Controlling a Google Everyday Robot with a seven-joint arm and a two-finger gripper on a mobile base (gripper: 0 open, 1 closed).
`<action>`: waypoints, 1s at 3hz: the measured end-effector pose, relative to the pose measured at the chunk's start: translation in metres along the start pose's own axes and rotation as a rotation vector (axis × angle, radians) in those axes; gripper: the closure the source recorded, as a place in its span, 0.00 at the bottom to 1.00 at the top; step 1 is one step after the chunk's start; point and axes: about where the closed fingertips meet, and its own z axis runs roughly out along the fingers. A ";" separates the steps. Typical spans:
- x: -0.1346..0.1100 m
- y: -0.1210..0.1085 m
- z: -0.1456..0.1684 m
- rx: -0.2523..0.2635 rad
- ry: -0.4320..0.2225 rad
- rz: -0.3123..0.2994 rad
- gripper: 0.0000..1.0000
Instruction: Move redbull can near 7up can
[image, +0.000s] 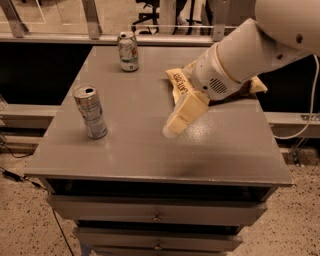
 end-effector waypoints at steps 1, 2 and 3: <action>-0.004 0.002 0.007 -0.012 -0.034 -0.002 0.00; -0.017 0.006 0.041 -0.052 -0.118 -0.006 0.00; -0.041 0.010 0.080 -0.100 -0.223 -0.002 0.00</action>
Offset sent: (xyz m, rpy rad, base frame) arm 0.0286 0.0849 -0.0456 0.2635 -0.0168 0.0942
